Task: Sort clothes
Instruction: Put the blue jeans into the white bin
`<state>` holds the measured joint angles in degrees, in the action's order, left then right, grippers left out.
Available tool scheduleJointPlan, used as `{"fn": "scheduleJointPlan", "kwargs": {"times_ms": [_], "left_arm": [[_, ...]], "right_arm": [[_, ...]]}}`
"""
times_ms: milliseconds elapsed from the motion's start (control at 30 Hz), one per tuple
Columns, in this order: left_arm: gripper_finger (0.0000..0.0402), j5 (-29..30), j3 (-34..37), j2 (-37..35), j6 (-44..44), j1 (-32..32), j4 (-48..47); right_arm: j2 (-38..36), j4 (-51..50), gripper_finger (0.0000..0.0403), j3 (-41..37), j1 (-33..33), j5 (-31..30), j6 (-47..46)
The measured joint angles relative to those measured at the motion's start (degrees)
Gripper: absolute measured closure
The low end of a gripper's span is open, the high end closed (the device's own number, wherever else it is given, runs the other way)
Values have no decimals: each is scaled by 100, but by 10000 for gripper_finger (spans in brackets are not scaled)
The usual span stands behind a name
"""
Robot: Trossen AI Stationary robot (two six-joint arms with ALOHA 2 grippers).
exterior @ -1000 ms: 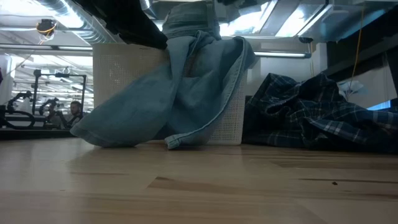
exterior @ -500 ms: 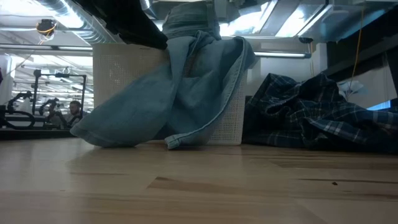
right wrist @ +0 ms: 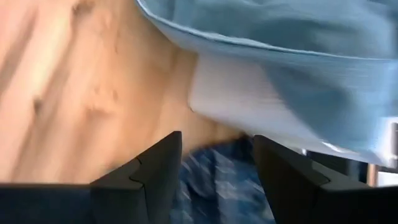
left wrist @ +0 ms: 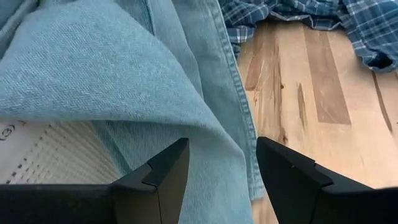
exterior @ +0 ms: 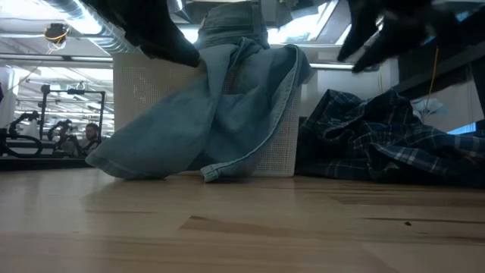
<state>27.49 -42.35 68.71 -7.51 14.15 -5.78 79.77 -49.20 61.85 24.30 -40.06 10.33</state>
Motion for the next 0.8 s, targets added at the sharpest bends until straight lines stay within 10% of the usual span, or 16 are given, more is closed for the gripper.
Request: {"fn": "scheduleJointPlan", "kwargs": {"times_ms": [467, 800], "left_arm": [[219, 15, 0, 0, -1158, -229, -1066], [219, 17, 68, -2, -1394, -450, -1191]], "right_arm": [[201, 7206, 187, -3605, -252, -343, -437], [1099, 8436, 187, -3482, -947, 227, -292]]}}
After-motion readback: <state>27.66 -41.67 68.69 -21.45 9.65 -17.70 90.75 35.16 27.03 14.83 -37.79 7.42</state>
